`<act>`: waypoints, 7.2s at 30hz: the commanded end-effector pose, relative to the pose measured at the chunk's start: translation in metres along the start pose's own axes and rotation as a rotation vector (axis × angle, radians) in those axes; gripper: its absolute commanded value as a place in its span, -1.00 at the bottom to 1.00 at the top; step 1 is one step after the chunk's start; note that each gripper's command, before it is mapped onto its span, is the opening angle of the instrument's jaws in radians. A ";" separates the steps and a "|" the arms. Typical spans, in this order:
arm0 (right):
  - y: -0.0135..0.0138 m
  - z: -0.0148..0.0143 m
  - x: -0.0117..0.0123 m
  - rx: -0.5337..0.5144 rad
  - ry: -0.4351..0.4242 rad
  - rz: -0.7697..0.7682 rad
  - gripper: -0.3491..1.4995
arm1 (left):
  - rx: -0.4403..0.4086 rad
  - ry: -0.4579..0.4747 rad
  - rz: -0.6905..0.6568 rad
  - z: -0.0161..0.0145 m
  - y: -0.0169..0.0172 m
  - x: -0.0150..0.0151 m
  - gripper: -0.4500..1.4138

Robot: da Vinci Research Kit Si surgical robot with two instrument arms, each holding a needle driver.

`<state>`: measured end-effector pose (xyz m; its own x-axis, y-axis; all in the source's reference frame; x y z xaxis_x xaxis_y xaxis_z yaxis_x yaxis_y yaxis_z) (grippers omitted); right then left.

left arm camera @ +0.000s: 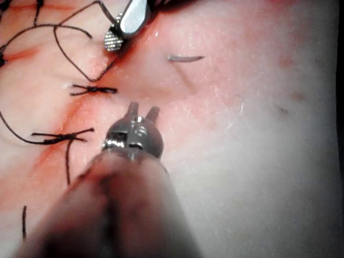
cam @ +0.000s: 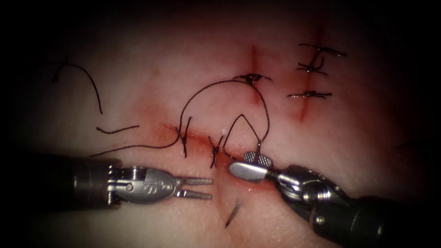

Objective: Wound Closure
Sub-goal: With the right needle driver throw the needle through the bottom of the wound, then grasp the needle with the left end-effector and rotate it through the wound, then use the right end-effector to pull the suture through the incision until a short tail remains.

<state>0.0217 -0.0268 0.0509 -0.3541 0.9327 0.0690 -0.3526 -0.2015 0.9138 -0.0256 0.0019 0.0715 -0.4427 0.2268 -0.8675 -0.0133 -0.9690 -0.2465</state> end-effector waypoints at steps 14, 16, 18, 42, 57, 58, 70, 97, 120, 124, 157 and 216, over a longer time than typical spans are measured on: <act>0.0041 -0.0052 0.0072 0.015 -0.084 -0.106 0.93 | -0.180 0.270 0.093 0.0043 0.0011 0.0043 -0.12; 0.0054 -0.0055 0.0067 0.020 -0.086 -0.121 0.93 | -0.200 0.296 0.106 0.0052 0.0008 0.0049 -0.06; 0.0060 -0.0056 0.0063 0.024 -0.087 -0.130 0.91 | -0.196 0.295 0.110 0.0057 0.0006 0.0050 -0.04; 0.0053 -0.0046 0.0025 0.035 -0.199 -1.099 0.87 | -0.473 0.423 -0.288 0.0047 0.0000 0.0053 -1.00; -0.0014 -0.0035 -0.0036 0.148 -0.140 -1.296 0.98 | -0.572 0.365 -1.011 0.0015 -0.0015 0.0074 -1.00; -0.0019 -0.0035 -0.0038 0.155 -0.130 -1.305 0.98 | -0.571 0.359 -1.042 0.0014 -0.0015 0.0074 -1.00; -0.0035 -0.0014 -0.0038 0.029 0.060 -1.326 0.84 | -0.609 0.315 -1.228 -0.0028 -0.0006 0.0100 -1.00; 0.0121 0.0038 -0.0075 -0.180 -0.339 -1.125 0.73 | -0.463 0.486 -0.640 -0.0108 0.0029 0.0181 -1.00; 0.0105 0.0002 -0.0060 -0.200 -0.293 -1.076 0.56 | -0.269 0.518 -0.330 -0.0136 0.0028 0.0177 -1.00; 0.0106 0.0003 -0.0063 -0.212 -0.284 -1.049 -0.56 | -0.271 0.523 -0.314 -0.0132 0.0031 0.0178 -1.00; -0.0060 -0.0048 -0.0183 0.092 -0.378 -1.008 -0.29 | 0.007 0.374 -0.257 -0.0110 0.0037 0.0110 -1.00; -0.0030 -0.0024 -0.0121 -0.052 -0.353 -1.486 -1.00 | 0.214 0.395 -0.239 -0.0180 -0.0016 0.0085 -1.00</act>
<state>0.0240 -0.0385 0.0455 0.5483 0.3139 -0.7751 -0.2129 0.9487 0.2337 -0.0127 0.0074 0.0563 -0.0329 0.4223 -0.9058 -0.2757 -0.8750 -0.3979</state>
